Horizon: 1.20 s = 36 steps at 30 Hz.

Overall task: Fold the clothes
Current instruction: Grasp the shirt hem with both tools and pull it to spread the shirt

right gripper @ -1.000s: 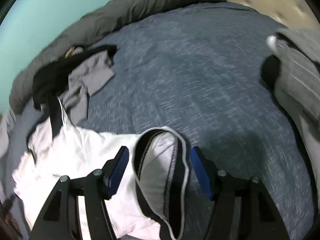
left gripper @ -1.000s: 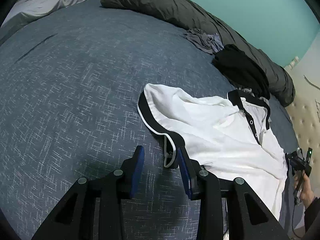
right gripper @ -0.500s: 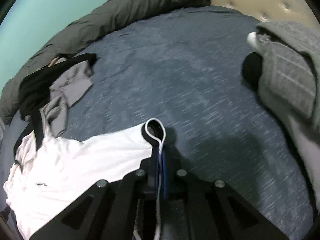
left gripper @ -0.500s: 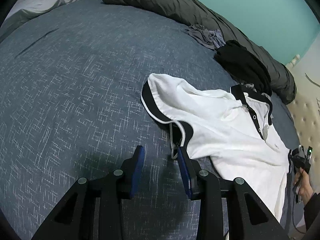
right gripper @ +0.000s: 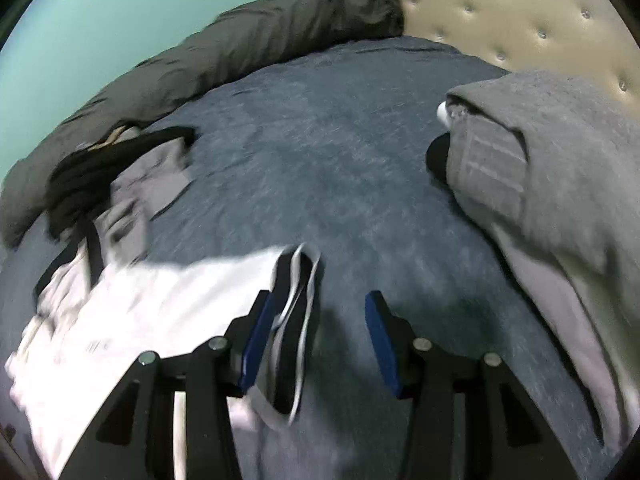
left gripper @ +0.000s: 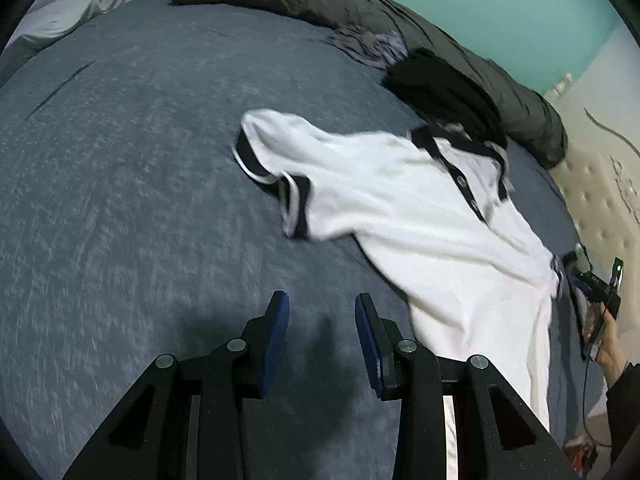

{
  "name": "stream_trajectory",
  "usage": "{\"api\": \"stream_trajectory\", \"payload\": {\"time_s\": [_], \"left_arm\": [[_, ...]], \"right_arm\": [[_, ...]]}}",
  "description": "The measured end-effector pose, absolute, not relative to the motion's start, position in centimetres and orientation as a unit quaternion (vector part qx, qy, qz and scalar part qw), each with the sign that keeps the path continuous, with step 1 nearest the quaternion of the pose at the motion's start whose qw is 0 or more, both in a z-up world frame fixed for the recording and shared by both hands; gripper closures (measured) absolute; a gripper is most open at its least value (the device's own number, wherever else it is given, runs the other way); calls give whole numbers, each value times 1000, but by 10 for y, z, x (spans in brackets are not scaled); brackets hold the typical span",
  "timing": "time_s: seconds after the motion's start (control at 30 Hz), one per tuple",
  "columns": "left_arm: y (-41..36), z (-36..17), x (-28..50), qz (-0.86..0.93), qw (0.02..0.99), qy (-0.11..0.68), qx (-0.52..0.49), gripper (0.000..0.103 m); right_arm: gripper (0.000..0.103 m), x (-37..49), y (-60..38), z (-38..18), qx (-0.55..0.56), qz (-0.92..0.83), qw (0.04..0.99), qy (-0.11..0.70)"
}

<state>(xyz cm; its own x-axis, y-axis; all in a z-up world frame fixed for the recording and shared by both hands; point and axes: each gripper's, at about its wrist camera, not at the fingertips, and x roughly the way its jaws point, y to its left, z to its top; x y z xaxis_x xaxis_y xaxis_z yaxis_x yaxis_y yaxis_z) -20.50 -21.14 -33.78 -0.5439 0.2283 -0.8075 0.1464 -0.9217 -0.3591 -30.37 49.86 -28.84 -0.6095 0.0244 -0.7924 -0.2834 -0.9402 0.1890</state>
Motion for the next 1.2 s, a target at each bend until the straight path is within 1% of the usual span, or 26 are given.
{"api": "stream_trajectory", "payload": {"time_s": [0.13,0.37,0.57,0.67,0.93,1.13,1.17,1.2], "left_arm": [[-188,-339,-186,847,44,-190,-495,65],[-145,-352,-152,830,70,-174,-525,65],[-121,-364,-130,816,89,-169,-545,65],[-115,-369,-122,810,94,-164,-555,65],[-107,-376,-107,804,99,-179,-558,65],[-102,-377,-101,806,100,-185,-554,66],[-101,-376,-100,806,101,-185,-553,70],[-100,-375,-99,806,105,-184,-552,81]], "right_arm": [[55,-258,468,-287,-460,870,11,175],[55,-180,405,-296,-523,831,-102,162],[55,-121,356,-311,-561,794,-175,156],[55,-96,336,-318,-573,785,-192,138],[55,-60,321,-331,-588,769,-195,155],[55,-39,316,-331,-597,757,-212,158],[55,-38,316,-331,-597,756,-216,160],[57,-36,315,-332,-597,755,-219,162]]}}
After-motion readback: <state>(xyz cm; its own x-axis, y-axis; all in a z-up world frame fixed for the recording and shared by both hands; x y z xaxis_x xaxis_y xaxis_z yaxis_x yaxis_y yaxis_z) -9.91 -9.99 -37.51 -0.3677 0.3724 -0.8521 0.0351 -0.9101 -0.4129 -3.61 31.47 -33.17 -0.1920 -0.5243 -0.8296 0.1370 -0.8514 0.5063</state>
